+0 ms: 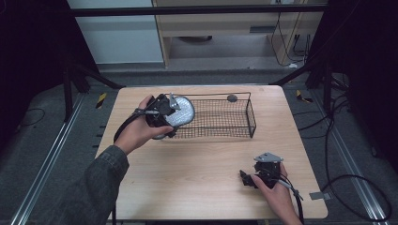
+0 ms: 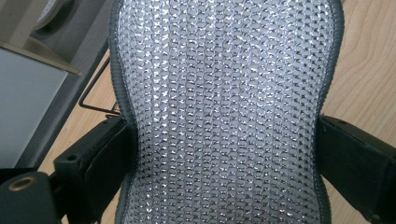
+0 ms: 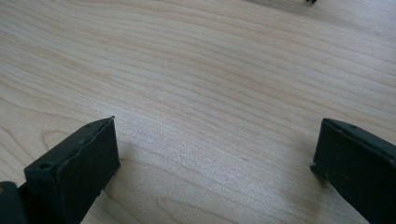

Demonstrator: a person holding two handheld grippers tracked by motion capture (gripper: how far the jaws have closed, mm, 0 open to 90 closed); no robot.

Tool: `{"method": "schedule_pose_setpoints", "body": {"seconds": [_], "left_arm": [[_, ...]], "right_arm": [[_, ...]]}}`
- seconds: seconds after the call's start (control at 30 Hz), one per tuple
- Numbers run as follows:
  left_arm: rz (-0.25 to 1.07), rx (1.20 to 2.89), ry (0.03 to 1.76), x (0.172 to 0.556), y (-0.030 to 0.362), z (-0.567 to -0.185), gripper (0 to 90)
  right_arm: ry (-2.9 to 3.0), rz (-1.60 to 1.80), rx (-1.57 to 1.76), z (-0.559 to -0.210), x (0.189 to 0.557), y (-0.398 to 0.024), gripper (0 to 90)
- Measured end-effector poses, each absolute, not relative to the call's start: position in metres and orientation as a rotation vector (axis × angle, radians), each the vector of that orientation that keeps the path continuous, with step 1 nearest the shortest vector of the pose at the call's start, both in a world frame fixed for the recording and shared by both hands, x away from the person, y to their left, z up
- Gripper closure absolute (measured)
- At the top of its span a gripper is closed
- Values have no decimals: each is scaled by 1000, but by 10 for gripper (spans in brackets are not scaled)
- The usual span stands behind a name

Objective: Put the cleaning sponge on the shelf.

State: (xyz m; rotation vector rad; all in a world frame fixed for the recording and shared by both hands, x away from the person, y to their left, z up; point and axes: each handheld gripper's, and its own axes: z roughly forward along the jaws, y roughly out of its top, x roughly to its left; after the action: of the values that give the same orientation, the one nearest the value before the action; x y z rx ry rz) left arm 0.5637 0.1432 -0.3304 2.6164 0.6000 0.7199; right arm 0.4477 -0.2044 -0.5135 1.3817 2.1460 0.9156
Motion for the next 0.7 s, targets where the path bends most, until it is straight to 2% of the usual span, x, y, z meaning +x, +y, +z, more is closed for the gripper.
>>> {"method": "schedule_pose_setpoints", "body": {"seconds": [0.7], "left_arm": [[761, 2610, 597, 584, 139, -324, 60]], "right_arm": [[2150, 914, 1367, -514, 449, -206, 4]]}}
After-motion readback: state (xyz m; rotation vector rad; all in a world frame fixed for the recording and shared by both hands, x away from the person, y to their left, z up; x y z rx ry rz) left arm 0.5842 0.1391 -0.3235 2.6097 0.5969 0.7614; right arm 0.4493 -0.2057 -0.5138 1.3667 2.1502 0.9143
